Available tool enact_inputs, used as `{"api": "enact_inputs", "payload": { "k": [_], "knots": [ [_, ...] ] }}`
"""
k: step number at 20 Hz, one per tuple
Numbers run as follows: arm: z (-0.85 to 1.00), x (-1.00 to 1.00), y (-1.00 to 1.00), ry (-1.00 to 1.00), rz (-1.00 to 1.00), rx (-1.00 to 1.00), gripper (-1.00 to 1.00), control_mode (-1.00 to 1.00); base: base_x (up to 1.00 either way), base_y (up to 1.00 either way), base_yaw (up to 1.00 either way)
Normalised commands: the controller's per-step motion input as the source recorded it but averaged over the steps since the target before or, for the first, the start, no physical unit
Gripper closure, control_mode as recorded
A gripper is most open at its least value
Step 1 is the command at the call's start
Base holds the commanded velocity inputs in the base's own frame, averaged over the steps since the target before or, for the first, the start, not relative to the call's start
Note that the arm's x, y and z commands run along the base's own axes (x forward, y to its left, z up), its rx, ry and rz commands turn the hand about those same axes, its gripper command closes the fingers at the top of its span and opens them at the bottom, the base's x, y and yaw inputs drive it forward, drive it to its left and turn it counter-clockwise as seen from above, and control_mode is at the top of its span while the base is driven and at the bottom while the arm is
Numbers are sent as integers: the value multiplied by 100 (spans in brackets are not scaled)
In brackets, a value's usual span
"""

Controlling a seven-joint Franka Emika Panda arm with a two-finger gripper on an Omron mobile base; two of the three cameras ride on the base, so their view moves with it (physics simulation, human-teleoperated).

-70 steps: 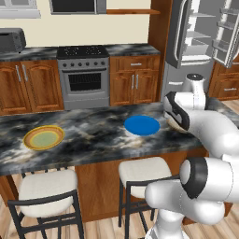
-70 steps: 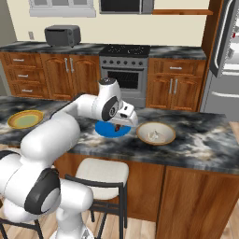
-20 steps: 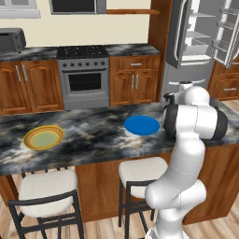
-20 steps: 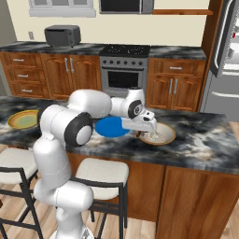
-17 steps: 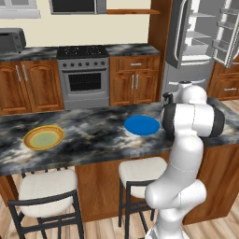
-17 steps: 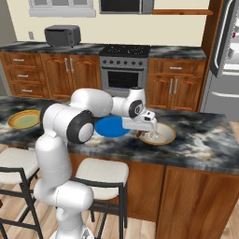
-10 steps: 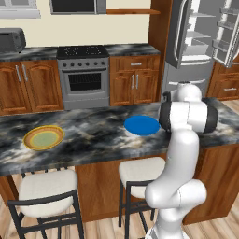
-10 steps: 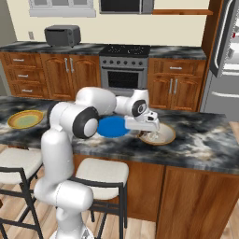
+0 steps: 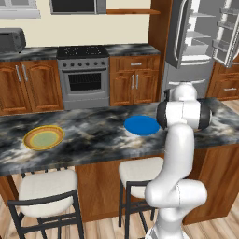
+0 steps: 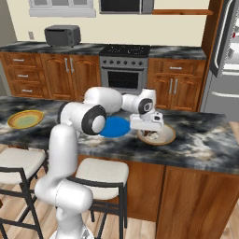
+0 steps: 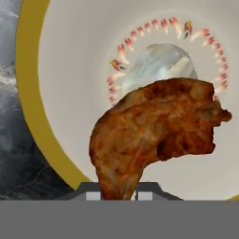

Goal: Pick the chicken drumstick and garlic from their plates and place them in the bowl. Then put the bowl in the fridge.

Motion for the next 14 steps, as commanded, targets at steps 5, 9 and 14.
{"api": "enact_inputs", "payload": {
  "k": [5, 9, 14],
  "knots": [
    [-8, 24, -2, 8, 8, 7, 100, -100, 0, 0, 0],
    [-8, 16, 0, 6, 9, 5, 100, -100, 0, 0, 0],
    [-22, 0, 0, 6, 9, 3, 100, -100, 0, 0, 0]
  ]
}}
